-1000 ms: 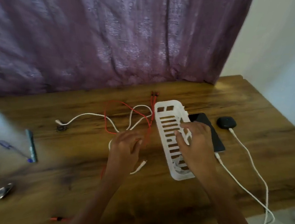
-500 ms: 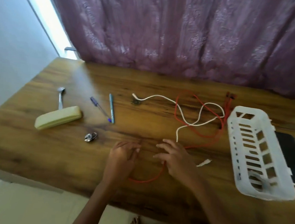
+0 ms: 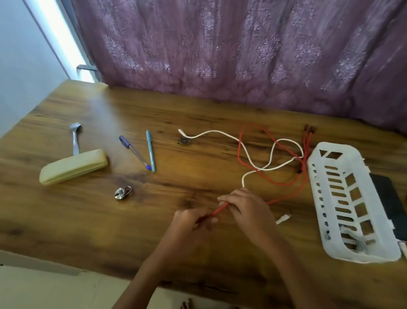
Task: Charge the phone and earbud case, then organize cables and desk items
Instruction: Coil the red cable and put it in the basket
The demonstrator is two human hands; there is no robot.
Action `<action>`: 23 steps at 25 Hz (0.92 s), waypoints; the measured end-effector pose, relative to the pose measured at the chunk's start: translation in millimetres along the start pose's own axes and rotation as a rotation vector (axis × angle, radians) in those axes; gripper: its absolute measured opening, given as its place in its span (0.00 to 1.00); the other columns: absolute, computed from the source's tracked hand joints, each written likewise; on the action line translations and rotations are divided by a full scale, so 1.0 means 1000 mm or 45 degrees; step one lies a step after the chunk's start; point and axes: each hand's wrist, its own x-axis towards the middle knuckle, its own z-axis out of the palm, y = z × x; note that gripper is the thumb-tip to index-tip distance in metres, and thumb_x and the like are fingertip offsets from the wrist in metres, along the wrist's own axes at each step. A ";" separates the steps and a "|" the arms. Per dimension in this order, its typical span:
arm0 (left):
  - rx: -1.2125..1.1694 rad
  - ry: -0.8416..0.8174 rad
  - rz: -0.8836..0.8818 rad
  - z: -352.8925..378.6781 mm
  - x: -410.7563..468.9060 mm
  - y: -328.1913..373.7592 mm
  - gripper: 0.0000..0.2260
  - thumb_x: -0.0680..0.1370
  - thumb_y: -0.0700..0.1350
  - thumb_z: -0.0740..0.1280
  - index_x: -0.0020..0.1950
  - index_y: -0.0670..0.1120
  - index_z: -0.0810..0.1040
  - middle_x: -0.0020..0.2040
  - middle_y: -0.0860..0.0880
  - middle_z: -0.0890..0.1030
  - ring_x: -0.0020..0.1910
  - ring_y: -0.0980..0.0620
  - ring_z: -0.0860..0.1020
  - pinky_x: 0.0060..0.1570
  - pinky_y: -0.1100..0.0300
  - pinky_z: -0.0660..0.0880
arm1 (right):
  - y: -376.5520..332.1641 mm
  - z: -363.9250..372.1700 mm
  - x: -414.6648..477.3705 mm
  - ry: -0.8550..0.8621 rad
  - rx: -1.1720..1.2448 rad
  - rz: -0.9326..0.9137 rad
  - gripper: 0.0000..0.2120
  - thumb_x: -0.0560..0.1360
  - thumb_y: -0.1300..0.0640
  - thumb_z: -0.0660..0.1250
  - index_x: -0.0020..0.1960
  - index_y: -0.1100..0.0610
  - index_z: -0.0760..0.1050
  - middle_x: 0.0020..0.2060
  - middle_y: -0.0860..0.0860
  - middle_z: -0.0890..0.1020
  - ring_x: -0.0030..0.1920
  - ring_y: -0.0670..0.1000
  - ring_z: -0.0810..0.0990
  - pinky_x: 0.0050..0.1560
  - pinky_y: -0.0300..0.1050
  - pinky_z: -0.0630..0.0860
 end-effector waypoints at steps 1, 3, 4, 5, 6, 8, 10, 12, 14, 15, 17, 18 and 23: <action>-0.025 0.055 0.000 -0.003 0.005 0.002 0.11 0.76 0.41 0.66 0.36 0.55 0.78 0.31 0.56 0.79 0.33 0.64 0.76 0.36 0.70 0.69 | 0.004 -0.006 0.002 0.024 0.018 0.053 0.10 0.76 0.58 0.64 0.55 0.55 0.80 0.47 0.50 0.83 0.52 0.50 0.77 0.52 0.46 0.72; -0.195 0.155 -0.027 -0.013 0.017 0.002 0.14 0.77 0.40 0.65 0.38 0.58 0.78 0.31 0.57 0.80 0.32 0.63 0.77 0.37 0.66 0.73 | 0.019 -0.024 0.004 0.085 0.064 0.150 0.10 0.75 0.55 0.65 0.53 0.56 0.81 0.46 0.50 0.83 0.50 0.50 0.78 0.49 0.45 0.72; -0.286 0.193 -0.050 -0.018 0.022 0.003 0.12 0.77 0.41 0.64 0.40 0.58 0.79 0.32 0.56 0.82 0.33 0.60 0.79 0.38 0.60 0.76 | 0.027 -0.034 0.004 0.115 0.071 0.177 0.09 0.75 0.55 0.65 0.53 0.56 0.81 0.46 0.50 0.83 0.49 0.50 0.78 0.48 0.44 0.72; -0.344 0.223 -0.060 -0.022 0.027 0.004 0.11 0.77 0.41 0.64 0.42 0.56 0.80 0.34 0.55 0.83 0.35 0.56 0.81 0.37 0.56 0.77 | 0.034 -0.044 0.003 0.143 0.043 0.189 0.09 0.75 0.56 0.66 0.52 0.56 0.81 0.46 0.49 0.83 0.48 0.50 0.79 0.48 0.42 0.71; -0.347 0.254 -0.060 -0.027 0.032 0.004 0.09 0.77 0.42 0.64 0.43 0.54 0.80 0.34 0.56 0.83 0.36 0.57 0.81 0.38 0.58 0.78 | 0.039 -0.053 0.001 0.171 -0.015 0.185 0.08 0.75 0.57 0.66 0.51 0.56 0.81 0.45 0.49 0.83 0.48 0.50 0.79 0.48 0.41 0.69; -0.322 0.339 -0.070 -0.032 0.039 0.005 0.06 0.77 0.41 0.64 0.44 0.50 0.80 0.33 0.59 0.83 0.35 0.62 0.80 0.36 0.67 0.75 | 0.051 -0.066 -0.005 0.219 -0.136 0.183 0.07 0.74 0.59 0.67 0.50 0.58 0.82 0.45 0.51 0.83 0.49 0.51 0.78 0.51 0.40 0.67; -0.411 0.417 -0.147 -0.036 0.046 0.001 0.07 0.77 0.42 0.64 0.43 0.50 0.80 0.32 0.57 0.83 0.36 0.58 0.80 0.37 0.58 0.76 | 0.060 -0.077 -0.011 0.264 -0.140 0.239 0.08 0.74 0.61 0.66 0.51 0.58 0.81 0.45 0.51 0.83 0.49 0.51 0.78 0.50 0.39 0.67; -0.622 0.457 -0.261 -0.041 0.054 -0.001 0.07 0.78 0.43 0.63 0.42 0.49 0.80 0.31 0.53 0.82 0.35 0.52 0.80 0.37 0.49 0.75 | 0.066 -0.087 -0.015 0.360 -0.056 0.290 0.07 0.74 0.60 0.67 0.50 0.58 0.82 0.44 0.51 0.83 0.46 0.49 0.78 0.47 0.34 0.68; -0.873 0.427 -0.327 -0.045 0.064 0.008 0.08 0.78 0.43 0.62 0.43 0.46 0.79 0.29 0.51 0.80 0.30 0.54 0.79 0.36 0.53 0.74 | 0.066 -0.097 -0.013 0.472 0.087 0.350 0.06 0.73 0.60 0.68 0.49 0.58 0.82 0.42 0.49 0.82 0.42 0.45 0.77 0.45 0.27 0.68; -1.030 0.391 -0.348 -0.047 0.069 0.015 0.08 0.78 0.43 0.62 0.42 0.44 0.78 0.29 0.51 0.79 0.28 0.56 0.77 0.34 0.57 0.74 | 0.064 -0.103 -0.011 0.524 0.171 0.379 0.06 0.73 0.60 0.68 0.48 0.57 0.82 0.40 0.48 0.82 0.40 0.43 0.77 0.44 0.26 0.69; -1.362 0.289 -0.413 -0.051 0.080 0.028 0.07 0.77 0.42 0.63 0.42 0.43 0.78 0.27 0.51 0.77 0.26 0.58 0.76 0.31 0.64 0.76 | 0.063 -0.114 -0.004 0.637 0.284 0.435 0.05 0.74 0.59 0.66 0.47 0.54 0.80 0.34 0.46 0.81 0.37 0.43 0.77 0.41 0.30 0.71; -1.471 0.224 -0.457 -0.052 0.085 0.032 0.07 0.76 0.43 0.64 0.41 0.42 0.78 0.26 0.52 0.76 0.26 0.58 0.75 0.30 0.66 0.75 | 0.063 -0.119 -0.001 0.700 0.311 0.465 0.05 0.75 0.58 0.65 0.47 0.54 0.80 0.32 0.47 0.80 0.36 0.44 0.77 0.39 0.33 0.71; -1.241 -0.148 -0.393 -0.051 0.094 0.045 0.08 0.71 0.47 0.66 0.39 0.42 0.76 0.24 0.52 0.67 0.24 0.56 0.69 0.30 0.63 0.67 | 0.076 -0.146 0.015 1.041 0.707 0.695 0.09 0.77 0.58 0.63 0.49 0.61 0.80 0.27 0.49 0.73 0.27 0.41 0.73 0.31 0.32 0.75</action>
